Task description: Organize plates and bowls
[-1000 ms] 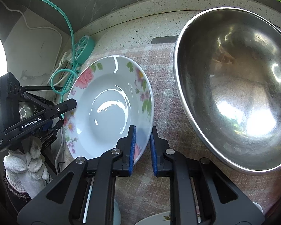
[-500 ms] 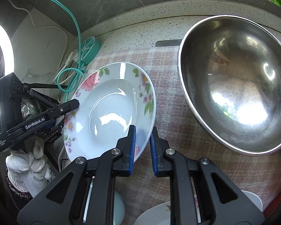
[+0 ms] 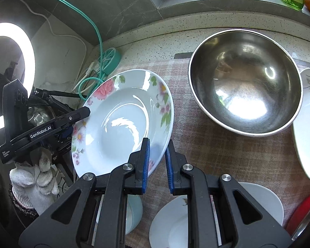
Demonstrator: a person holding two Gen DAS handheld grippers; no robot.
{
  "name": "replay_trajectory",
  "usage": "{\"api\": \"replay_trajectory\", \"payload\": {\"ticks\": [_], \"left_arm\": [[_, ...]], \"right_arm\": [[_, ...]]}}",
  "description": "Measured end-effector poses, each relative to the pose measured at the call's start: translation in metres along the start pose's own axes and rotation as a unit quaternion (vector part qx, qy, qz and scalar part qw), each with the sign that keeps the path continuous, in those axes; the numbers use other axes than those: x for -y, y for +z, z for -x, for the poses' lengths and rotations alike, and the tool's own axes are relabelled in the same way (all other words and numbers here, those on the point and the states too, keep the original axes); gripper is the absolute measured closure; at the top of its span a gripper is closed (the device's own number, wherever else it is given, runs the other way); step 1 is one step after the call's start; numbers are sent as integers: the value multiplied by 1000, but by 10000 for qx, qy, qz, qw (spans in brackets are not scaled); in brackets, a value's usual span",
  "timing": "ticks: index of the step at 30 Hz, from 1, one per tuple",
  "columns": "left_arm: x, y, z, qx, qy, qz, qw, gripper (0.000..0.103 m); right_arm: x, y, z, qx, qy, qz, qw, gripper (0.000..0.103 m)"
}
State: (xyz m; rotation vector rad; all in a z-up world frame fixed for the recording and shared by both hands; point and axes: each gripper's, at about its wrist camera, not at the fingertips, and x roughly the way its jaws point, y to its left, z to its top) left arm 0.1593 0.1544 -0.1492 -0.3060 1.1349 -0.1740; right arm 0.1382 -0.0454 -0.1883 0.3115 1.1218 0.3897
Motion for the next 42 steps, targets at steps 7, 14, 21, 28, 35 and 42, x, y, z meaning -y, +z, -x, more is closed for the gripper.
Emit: {"api": "replay_trajectory", "payload": {"ticks": [7,14,21,28,35,42], "left_arm": [[23,-12,14,80,-140,-127,9998,88],[51,-29,20,92,-298,-265,9992,88],[85,-49,18,-6,-418,-467,9980,88],[115,-68,9,-187,-509,-708,9960,88],[139,-84,-7,-463,-541,-964,9928,88],[150,-96,-17,-634,-516,-1138,9901,88]], "right_arm": [[9,-18,33,140,47,-26,9999,88],[20,-44,65,271,2,-100,9996,88],[41,-73,92,402,-120,-283,9987,88],[64,-104,111,456,-263,-477,9975,88],[87,-129,116,376,-365,-752,9958,87],[98,-140,115,292,-425,-873,9948,87]]}}
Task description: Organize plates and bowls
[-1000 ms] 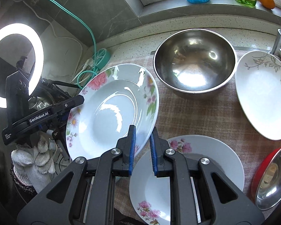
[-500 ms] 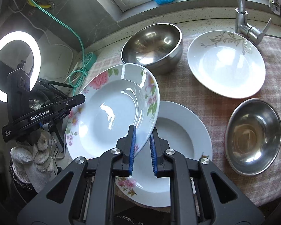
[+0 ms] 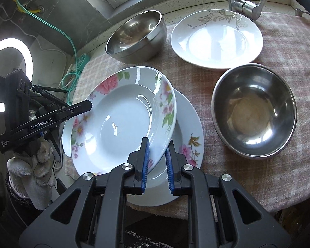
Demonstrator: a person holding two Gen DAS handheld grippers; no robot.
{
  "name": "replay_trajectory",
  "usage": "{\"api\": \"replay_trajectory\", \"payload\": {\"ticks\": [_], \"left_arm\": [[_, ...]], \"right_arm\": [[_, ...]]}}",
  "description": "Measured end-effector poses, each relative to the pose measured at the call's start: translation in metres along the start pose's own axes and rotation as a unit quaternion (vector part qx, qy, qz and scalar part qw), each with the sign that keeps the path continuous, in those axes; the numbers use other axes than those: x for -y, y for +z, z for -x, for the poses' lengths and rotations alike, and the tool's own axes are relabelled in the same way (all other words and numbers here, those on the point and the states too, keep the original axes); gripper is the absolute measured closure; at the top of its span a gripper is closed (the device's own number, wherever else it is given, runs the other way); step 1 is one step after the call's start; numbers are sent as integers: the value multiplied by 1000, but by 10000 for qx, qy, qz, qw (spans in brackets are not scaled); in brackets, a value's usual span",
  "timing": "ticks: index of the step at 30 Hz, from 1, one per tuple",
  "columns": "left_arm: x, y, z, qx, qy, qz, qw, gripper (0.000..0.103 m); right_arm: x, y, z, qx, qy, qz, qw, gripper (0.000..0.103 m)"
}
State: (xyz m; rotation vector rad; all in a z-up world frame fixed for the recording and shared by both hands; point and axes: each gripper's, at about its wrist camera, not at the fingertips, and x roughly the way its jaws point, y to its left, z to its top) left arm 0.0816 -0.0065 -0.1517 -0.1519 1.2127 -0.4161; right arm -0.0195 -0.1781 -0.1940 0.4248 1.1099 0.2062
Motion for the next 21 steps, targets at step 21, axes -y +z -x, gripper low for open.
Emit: {"api": "replay_trajectory", "payload": {"ticks": [21], "left_arm": [[11,-16,-22,-405,236,-294,9985,88]], "right_arm": [[11,-18,-22,-339,-150,-106,9993,84]]}}
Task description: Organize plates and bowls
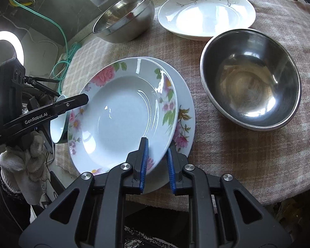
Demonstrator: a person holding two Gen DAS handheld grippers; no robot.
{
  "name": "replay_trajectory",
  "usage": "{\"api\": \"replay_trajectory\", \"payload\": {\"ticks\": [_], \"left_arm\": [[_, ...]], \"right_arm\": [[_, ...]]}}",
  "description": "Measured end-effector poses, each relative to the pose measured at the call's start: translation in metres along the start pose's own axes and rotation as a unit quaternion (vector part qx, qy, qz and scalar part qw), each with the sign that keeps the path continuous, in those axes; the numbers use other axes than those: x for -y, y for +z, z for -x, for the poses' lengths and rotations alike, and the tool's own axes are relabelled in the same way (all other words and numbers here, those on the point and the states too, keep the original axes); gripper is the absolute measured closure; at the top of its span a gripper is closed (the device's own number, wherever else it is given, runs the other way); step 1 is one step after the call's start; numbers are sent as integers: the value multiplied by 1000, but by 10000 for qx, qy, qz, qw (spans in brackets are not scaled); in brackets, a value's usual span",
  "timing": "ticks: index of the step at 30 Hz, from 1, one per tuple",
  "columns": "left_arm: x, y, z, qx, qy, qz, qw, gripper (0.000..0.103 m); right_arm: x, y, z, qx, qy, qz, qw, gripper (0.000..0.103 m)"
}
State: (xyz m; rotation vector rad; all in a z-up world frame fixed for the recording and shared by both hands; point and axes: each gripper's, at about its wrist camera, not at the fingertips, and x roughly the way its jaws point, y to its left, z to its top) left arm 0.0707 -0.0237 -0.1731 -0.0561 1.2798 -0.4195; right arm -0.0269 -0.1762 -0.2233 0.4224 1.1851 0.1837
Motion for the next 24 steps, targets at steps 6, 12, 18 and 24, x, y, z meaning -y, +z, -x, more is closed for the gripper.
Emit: {"api": "replay_trajectory", "payload": {"ticks": [6,12,18,24], "left_arm": [[-1,-2,-4,-94,16,-19,10000,88],[1,-2,-9,-164,81,-52,9998,88],[4,1,-12,-183,168,-125,9996,88],[4,5,-11,-142,171,-160,9996,88]], "right_arm": [[-1,-3,-6,-60,-41,32,10000,83],[-5,-2,-5,-15,-214,141,9997,83],[-9,-1,-6,-25,-354,309,9989,83],[-13,0,-7,-79,-361,410,9985,77]]}}
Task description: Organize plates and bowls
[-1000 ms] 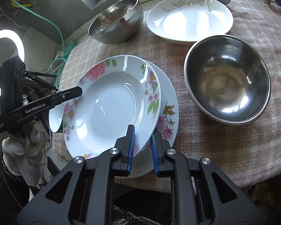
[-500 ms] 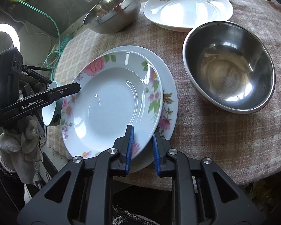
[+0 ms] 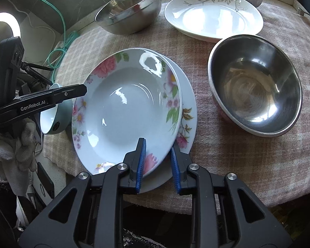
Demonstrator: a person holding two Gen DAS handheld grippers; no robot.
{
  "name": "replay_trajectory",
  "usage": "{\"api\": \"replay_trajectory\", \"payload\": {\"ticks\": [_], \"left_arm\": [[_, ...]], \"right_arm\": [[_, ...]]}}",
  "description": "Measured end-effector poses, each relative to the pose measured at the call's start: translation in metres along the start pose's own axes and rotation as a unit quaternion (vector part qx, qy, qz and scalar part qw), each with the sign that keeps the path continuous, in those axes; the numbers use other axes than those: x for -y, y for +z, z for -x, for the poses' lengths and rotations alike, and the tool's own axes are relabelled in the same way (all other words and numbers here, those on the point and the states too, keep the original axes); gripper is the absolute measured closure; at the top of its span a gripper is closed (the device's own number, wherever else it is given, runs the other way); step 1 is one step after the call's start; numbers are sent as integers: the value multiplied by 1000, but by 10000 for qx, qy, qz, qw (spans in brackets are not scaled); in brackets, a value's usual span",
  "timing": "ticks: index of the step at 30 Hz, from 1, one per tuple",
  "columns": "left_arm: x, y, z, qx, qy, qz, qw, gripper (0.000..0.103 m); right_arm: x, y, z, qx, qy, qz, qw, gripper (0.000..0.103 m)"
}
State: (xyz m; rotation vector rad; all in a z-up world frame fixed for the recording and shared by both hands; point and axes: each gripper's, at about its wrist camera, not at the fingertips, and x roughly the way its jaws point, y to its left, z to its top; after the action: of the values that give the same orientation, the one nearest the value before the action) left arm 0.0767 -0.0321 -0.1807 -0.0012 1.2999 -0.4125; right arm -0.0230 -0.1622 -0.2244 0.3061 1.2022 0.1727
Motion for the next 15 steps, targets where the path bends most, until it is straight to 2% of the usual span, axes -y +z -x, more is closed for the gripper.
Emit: {"api": "replay_trajectory", "payload": {"ticks": [15], "left_arm": [[-1,1,0,-48,-52,0,10000,88]], "right_arm": [[-2,-5,3,-194,32,170,9997,76]]}}
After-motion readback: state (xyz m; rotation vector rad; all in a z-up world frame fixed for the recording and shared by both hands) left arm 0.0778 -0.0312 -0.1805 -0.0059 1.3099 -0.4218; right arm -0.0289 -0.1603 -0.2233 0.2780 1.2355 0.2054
